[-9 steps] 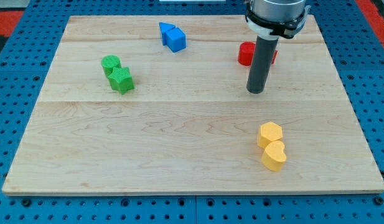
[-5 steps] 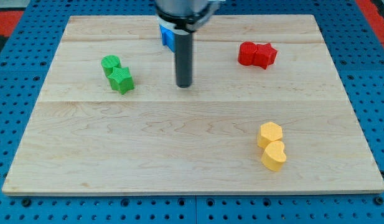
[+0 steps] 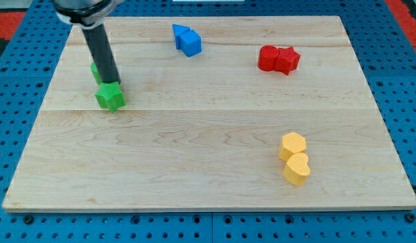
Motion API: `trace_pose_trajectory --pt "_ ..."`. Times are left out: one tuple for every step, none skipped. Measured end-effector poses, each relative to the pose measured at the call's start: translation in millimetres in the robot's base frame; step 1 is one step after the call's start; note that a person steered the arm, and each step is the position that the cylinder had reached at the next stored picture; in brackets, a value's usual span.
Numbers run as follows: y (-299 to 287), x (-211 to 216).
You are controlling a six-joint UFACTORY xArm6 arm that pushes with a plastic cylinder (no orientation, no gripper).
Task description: Move green star closer to the yellow hexagon and yellow heart
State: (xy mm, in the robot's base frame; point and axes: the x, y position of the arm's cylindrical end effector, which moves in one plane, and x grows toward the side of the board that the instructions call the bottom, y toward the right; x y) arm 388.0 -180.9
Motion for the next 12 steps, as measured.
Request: trace_pose_trajectory --pt "0.7 11.2" --pt "2.0 22.4" --pt "9.0 36.3" --pt "11.5 37.4" --pt "21.3 38.0" --pt "21.3 50.5" --pt "21.3 68.4" --pt "22.9 72.5" --pt "32.6 72.5" --pt "56.9 72.5" --pt "63.9 72.5" --pt "61.6 72.5"
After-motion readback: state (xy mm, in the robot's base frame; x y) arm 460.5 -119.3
